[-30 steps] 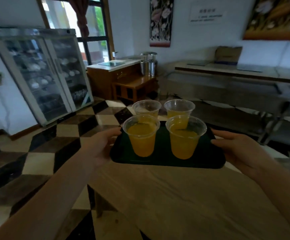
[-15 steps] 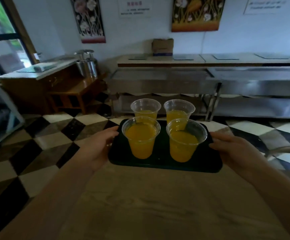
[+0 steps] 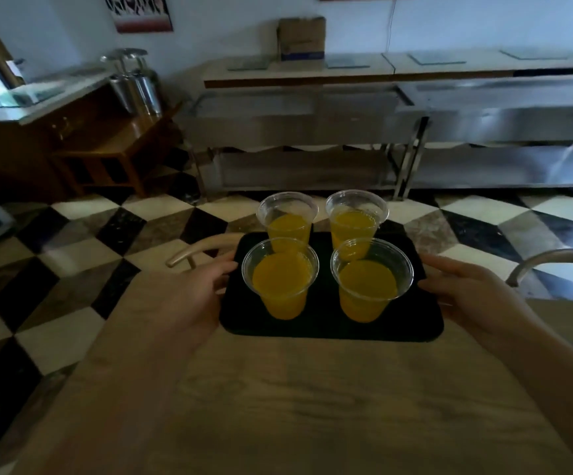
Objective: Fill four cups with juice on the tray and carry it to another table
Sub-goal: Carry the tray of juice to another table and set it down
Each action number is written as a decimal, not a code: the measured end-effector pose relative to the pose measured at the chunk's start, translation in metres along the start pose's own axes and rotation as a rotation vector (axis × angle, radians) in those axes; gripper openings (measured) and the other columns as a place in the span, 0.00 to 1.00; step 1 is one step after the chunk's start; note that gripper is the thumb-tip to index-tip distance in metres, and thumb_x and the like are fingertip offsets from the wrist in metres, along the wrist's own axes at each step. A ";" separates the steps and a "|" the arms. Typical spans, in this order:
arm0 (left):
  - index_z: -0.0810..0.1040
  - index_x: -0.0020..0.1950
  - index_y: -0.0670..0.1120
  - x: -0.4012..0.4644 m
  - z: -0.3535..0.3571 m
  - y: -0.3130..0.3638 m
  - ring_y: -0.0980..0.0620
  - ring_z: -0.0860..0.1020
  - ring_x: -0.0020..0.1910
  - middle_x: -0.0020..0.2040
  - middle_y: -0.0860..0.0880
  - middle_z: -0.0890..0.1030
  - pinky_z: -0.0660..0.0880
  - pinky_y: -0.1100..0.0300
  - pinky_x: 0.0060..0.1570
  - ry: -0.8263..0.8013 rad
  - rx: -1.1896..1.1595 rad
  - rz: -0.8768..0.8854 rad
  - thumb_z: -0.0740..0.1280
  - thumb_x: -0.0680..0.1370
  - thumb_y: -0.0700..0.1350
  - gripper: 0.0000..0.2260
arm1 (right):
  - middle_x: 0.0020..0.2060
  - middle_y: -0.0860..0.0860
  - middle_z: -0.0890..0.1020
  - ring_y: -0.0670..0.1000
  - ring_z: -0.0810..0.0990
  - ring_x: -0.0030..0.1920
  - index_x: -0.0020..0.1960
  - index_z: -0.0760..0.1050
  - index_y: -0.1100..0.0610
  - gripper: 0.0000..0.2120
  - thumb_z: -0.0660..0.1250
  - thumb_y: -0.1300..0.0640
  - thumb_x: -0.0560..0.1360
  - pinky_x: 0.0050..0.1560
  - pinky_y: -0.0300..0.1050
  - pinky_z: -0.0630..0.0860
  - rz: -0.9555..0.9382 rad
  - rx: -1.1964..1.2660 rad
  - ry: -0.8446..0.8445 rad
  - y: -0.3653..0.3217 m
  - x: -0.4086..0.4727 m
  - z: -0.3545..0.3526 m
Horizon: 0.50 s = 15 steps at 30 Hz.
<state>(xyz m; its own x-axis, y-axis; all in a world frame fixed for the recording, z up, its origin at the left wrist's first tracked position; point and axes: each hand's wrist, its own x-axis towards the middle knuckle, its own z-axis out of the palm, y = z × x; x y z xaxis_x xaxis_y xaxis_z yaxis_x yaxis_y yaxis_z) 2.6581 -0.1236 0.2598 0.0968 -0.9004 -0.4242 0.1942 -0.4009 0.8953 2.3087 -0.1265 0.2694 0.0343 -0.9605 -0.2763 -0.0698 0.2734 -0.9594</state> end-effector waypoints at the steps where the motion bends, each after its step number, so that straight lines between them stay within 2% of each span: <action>1: 0.84 0.62 0.52 0.005 0.001 -0.006 0.43 0.79 0.62 0.62 0.44 0.82 0.79 0.51 0.54 0.010 -0.001 -0.011 0.64 0.81 0.46 0.13 | 0.50 0.53 0.88 0.52 0.87 0.50 0.60 0.81 0.48 0.21 0.61 0.71 0.80 0.47 0.48 0.82 0.008 0.002 0.000 0.005 0.003 -0.001; 3: 0.83 0.63 0.49 0.018 0.003 -0.018 0.45 0.80 0.59 0.62 0.43 0.82 0.80 0.57 0.45 0.007 -0.007 -0.012 0.64 0.81 0.45 0.13 | 0.52 0.53 0.88 0.53 0.87 0.52 0.62 0.81 0.50 0.21 0.61 0.71 0.80 0.43 0.45 0.83 0.035 0.024 0.002 0.017 0.010 -0.002; 5: 0.81 0.65 0.48 0.031 0.003 -0.030 0.47 0.80 0.55 0.63 0.42 0.82 0.78 0.63 0.36 0.021 -0.006 -0.018 0.62 0.81 0.44 0.15 | 0.54 0.53 0.87 0.55 0.86 0.54 0.67 0.78 0.52 0.21 0.62 0.70 0.80 0.47 0.49 0.83 0.073 0.046 0.023 0.031 0.017 -0.002; 8: 0.81 0.62 0.46 0.050 0.001 -0.049 0.48 0.81 0.50 0.58 0.43 0.82 0.77 0.60 0.35 0.087 -0.011 -0.088 0.63 0.81 0.45 0.13 | 0.53 0.52 0.88 0.53 0.87 0.53 0.68 0.77 0.50 0.22 0.62 0.71 0.80 0.49 0.50 0.80 0.111 0.040 0.058 0.050 0.025 0.004; 12: 0.80 0.49 0.41 0.066 -0.001 -0.074 0.57 0.83 0.35 0.51 0.43 0.80 0.76 0.65 0.29 0.171 0.024 -0.072 0.61 0.82 0.43 0.09 | 0.50 0.53 0.88 0.52 0.87 0.51 0.68 0.77 0.49 0.24 0.61 0.71 0.79 0.41 0.43 0.82 0.164 0.046 0.063 0.074 0.034 0.014; 15: 0.78 0.48 0.43 0.072 -0.004 -0.088 0.54 0.82 0.38 0.52 0.43 0.80 0.76 0.62 0.32 0.179 -0.026 -0.144 0.60 0.83 0.44 0.10 | 0.51 0.53 0.88 0.52 0.87 0.51 0.70 0.75 0.50 0.25 0.61 0.72 0.79 0.41 0.42 0.82 0.216 0.062 0.100 0.097 0.040 0.019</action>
<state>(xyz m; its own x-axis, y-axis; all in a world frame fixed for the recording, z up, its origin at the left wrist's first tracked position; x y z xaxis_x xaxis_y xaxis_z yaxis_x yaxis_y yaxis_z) 2.6516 -0.1527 0.1499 0.2378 -0.7889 -0.5666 0.2431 -0.5165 0.8211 2.3222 -0.1373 0.1642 -0.0738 -0.8790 -0.4712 -0.0038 0.4727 -0.8812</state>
